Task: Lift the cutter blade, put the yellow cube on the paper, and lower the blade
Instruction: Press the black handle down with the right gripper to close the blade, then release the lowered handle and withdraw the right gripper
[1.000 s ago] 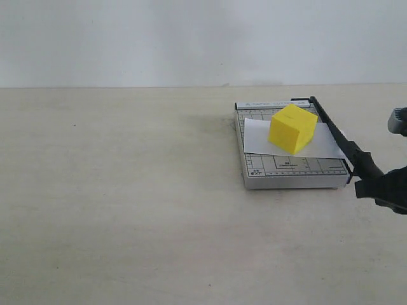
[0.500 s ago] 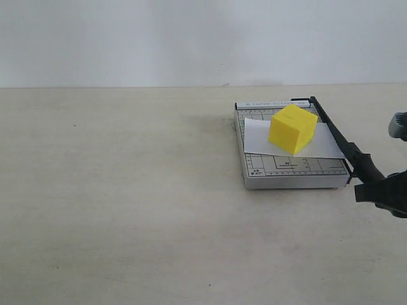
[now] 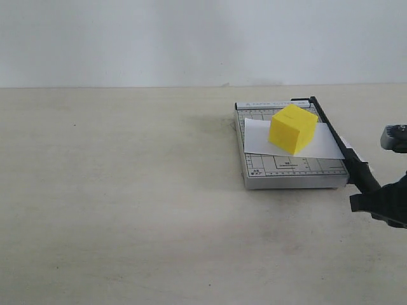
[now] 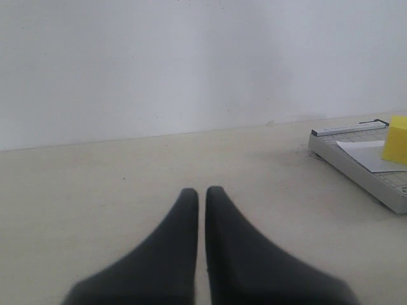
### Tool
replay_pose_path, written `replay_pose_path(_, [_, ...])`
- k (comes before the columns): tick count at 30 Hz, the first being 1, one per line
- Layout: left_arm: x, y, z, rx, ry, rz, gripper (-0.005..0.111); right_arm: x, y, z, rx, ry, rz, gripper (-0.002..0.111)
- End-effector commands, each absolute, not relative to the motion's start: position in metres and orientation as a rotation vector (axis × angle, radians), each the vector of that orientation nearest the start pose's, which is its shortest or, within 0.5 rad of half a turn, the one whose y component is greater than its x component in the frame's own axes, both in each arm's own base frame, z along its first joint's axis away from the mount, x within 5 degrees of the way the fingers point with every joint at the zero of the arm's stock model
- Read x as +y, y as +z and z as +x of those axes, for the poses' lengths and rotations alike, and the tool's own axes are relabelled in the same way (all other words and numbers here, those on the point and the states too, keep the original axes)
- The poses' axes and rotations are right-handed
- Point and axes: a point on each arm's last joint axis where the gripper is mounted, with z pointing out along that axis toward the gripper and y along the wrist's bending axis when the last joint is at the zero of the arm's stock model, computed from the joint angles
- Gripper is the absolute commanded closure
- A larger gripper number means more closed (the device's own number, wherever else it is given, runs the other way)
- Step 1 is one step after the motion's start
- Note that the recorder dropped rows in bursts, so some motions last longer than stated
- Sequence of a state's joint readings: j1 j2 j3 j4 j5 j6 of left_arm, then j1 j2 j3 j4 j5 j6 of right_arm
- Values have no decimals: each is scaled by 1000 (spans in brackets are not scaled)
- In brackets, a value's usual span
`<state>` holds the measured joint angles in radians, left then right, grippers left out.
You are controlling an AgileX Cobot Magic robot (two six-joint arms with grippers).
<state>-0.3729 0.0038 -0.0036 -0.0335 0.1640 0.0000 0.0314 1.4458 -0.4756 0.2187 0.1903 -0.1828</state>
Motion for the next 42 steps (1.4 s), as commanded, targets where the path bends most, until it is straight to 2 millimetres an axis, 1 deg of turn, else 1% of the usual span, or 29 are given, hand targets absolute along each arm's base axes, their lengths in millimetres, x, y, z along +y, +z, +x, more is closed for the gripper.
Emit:
replay_pose_path(1, [-21, 199, 52, 1628, -318, 276, 102, 10, 132, 198, 2849, 112, -7, 108])
replay_pose_path(6, [-21, 199, 52, 1628, -318, 276, 102, 10, 138, 198, 2812, 110, -20, 108])
replay_pose_path(8, [-21, 199, 52, 1628, -318, 276, 102, 11, 142, 198, 2790, 114, -21, 103])
replay_pose_path(9, [-21, 199, 52, 1628, -318, 276, 102, 11, 143, 198, 2785, 115, -18, 100])
replay_pose_path(11, [-21, 199, 52, 1628, -318, 276, 102, 11, 146, 198, 2771, 115, -19, 88])
replay_pose_path(15, [-21, 199, 52, 1628, -318, 276, 102, 11, 147, 196, 2776, 120, -19, 60])
replay_pose_path(17, [-21, 199, 52, 1628, -318, 276, 102, 12, 147, 196, 2777, 134, 4, 53])
replay_pose_path(19, [-21, 199, 52, 1628, -318, 276, 102, 12, 147, 196, 2776, 140, 14, 50])
replay_pose_path(24, [-21, 199, 52, 1628, -318, 276, 102, 13, 149, 196, 2767, 153, 15, 50])
replay_pose_path(27, [-21, 199, 52, 1628, -318, 276, 102, 13, 157, 195, 2722, 151, 10, 50])
replay_pose_path(29, [-21, 199, 52, 1628, -318, 276, 102, 12, 166, 194, 2670, 145, -4, 50])
replay_pose_path(32, [-21, 199, 52, 1628, -318, 276, 102, 12, 185, 190, 2568, 135, -27, 50])
replay_pose_path(33, [-21, 199, 52, 1628, -318, 276, 102, 12, 197, 186, 2495, 130, -35, 50])
replay_pose_path(34, [-21, 199, 52, 1628, -318, 276, 102, 12, 204, 183, 2453, 127, -36, 50])
replay_pose_path(36, [-21, 199, 52, 1628, -318, 276, 102, 11, 230, 170, 2304, 121, -41, 50])
replay_pose_path(38, [-21, 199, 52, 1628, -318, 276, 102, 11, 246, 159, 2204, 121, -43, 52])
replay_pose_path(39, [-21, 199, 52, 1628, -318, 276, 102, 11, 254, 152, 2153, 120, -45, 58])
replay_pose_path(41, [-21, 199, 52, 1628, -318, 276, 102, 11, 270, 137, 2045, 110, -62, 82])
replay_pose_path(42, [-21, 199, 52, 1628, -318, 276, 102, 11, 280, 126, 1966, 96, -86, 100])
